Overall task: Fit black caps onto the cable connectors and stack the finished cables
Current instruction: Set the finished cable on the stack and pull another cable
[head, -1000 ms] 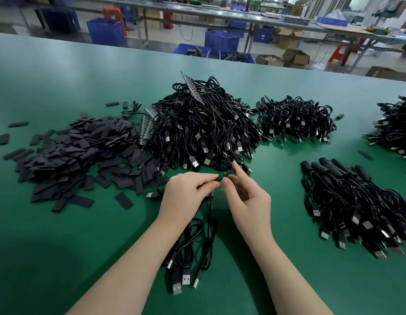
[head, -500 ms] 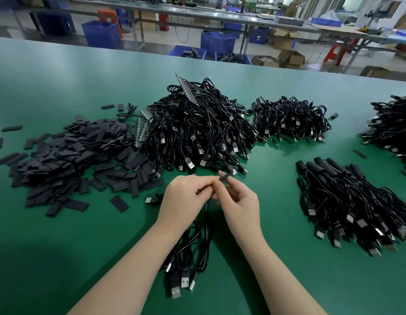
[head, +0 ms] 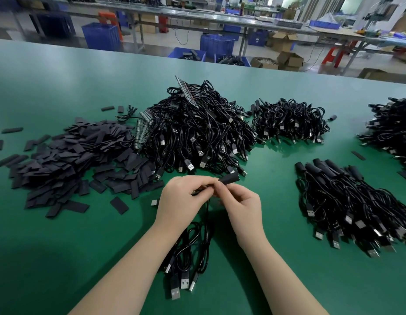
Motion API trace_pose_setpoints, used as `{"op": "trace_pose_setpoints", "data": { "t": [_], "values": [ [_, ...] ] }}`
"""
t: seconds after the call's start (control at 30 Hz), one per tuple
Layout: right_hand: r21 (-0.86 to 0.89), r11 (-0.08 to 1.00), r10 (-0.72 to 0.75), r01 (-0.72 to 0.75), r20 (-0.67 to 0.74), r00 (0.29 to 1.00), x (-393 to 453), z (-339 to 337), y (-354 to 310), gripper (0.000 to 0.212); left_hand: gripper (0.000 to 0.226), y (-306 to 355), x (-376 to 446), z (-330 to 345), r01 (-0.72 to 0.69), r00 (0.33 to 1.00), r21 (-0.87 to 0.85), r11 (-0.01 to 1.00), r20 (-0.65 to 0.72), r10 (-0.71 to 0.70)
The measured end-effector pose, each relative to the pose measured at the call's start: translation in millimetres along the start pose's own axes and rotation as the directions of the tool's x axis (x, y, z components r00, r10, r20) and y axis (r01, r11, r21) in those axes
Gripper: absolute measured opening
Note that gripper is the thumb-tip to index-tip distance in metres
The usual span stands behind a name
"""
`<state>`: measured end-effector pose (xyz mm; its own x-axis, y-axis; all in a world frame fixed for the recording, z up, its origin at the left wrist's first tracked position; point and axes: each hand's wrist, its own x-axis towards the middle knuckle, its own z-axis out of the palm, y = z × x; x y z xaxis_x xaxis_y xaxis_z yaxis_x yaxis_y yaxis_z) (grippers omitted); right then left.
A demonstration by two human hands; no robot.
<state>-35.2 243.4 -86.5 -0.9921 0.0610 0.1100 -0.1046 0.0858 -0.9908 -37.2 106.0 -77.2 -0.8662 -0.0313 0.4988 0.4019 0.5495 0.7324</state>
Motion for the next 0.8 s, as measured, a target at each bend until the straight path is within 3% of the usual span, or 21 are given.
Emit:
{"op": "trace_pose_setpoints", "data": {
  "t": [0.1,0.17,0.2,0.27,0.33,0.4,0.43,0.5,0.57,0.7,0.8],
  "values": [
    [0.186,0.983,0.014,0.010,-0.132,0.991,6,-8,-16,0.021,0.031,-4,1,-3,-0.022,0.999,0.041,0.999,-0.041,0.023],
    [0.353,0.932,0.011,0.078,-0.245,0.970,16,-29,-36,0.019,0.029,-7,2,-4,-0.022,0.996,0.035,0.999,-0.081,0.025],
    [0.356,0.926,-0.009,0.129,-0.320,0.947,20,-44,-46,0.019,0.027,-9,2,-5,-0.017,0.996,0.030,0.999,-0.091,0.020],
    [0.111,0.973,-0.130,0.204,-0.466,0.875,28,-78,-64,0.019,0.025,-13,3,-4,0.005,0.996,0.025,1.000,-0.090,-0.003],
    [-0.348,0.930,-0.292,0.117,-0.507,0.811,35,-114,-73,0.023,0.023,-14,2,-3,0.031,0.997,0.017,0.999,-0.071,-0.030],
    [-0.721,0.684,-0.364,-0.110,-0.468,0.805,43,-146,-73,0.028,0.023,-14,2,-1,0.051,0.998,0.012,0.999,-0.030,-0.050],
    [-0.797,0.561,-0.331,-0.223,-0.463,0.822,47,-160,-69,0.027,0.022,-14,2,-1,0.058,0.998,0.009,0.998,-0.003,-0.058],
    [-0.834,0.380,-0.158,-0.399,-0.484,0.861,54,-179,-57,0.024,0.022,-14,2,0,0.074,0.996,0.007,0.997,0.038,-0.075],
    [-0.845,0.232,0.002,-0.482,-0.495,0.869,55,-186,-47,0.023,0.022,-16,2,1,0.093,0.994,0.007,0.996,0.059,-0.094],
    [-0.872,0.086,-0.032,-0.482,-0.486,0.873,53,-178,-34,0.023,0.022,-18,2,2,0.141,0.987,-0.004,0.990,0.077,-0.140],
    [-0.871,0.056,-0.031,-0.489,-0.491,0.871,52,-169,-31,0.013,0.021,-20,1,1,0.169,0.979,0.014,0.986,0.111,-0.169]
  ]
}}
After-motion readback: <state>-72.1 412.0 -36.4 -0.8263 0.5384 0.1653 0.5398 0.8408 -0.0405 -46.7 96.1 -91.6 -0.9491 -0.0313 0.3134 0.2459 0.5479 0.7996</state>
